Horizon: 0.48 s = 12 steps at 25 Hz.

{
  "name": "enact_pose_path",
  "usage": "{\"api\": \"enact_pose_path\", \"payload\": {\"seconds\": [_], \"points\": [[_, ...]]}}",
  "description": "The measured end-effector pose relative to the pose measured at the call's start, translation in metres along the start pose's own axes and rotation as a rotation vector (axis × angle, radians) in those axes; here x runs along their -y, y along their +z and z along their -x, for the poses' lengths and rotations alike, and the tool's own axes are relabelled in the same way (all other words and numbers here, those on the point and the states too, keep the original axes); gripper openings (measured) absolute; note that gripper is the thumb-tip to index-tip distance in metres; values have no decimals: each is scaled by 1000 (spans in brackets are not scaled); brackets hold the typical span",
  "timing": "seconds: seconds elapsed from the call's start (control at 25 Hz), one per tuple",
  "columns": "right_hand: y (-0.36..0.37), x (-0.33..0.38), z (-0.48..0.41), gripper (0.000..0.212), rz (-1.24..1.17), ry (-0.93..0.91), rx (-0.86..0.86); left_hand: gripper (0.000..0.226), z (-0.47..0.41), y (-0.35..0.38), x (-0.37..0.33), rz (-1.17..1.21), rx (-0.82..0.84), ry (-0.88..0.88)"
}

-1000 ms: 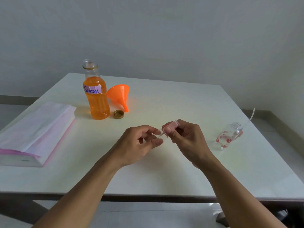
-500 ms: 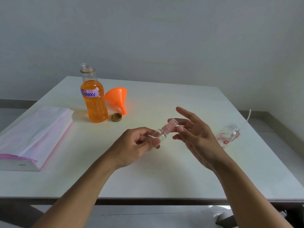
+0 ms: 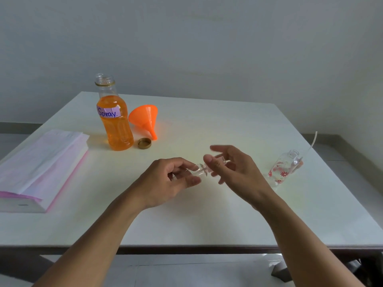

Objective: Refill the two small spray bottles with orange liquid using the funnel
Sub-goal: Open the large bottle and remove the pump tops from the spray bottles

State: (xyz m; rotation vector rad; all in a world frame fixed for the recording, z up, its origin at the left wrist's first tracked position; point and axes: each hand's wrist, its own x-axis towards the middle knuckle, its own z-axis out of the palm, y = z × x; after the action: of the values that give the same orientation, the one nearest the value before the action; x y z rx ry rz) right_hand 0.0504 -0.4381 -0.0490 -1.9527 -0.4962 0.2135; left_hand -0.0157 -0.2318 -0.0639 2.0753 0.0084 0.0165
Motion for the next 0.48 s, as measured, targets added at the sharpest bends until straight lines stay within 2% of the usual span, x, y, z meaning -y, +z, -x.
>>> {"api": "enact_pose_path", "payload": {"seconds": [0.08, 0.16, 0.24, 0.32, 0.36, 0.48], "points": [[0, -1, 1, 34, 18, -14, -23, 42, 1, 2, -1, -18, 4, 10], [-4, -1, 3, 15, -15, -105, 23, 43, 0, 3, -1, -14, 3, 2], [-12, -1, 5, 36, 7, -191, 107, 44, 0, 1, 0, -11, 4, -8], [-14, 0, 6, 58, 52, -137, 124, 43, -1, 2, 1, -28, 11, -6], [-13, 0, 6, 62, 79, -73, 100, 43, -1, 3, 0, -31, 15, -3], [-11, -1, 5, 46, 161, -31, 32, 42, 0, 5, 1, -40, 17, -1]]}}
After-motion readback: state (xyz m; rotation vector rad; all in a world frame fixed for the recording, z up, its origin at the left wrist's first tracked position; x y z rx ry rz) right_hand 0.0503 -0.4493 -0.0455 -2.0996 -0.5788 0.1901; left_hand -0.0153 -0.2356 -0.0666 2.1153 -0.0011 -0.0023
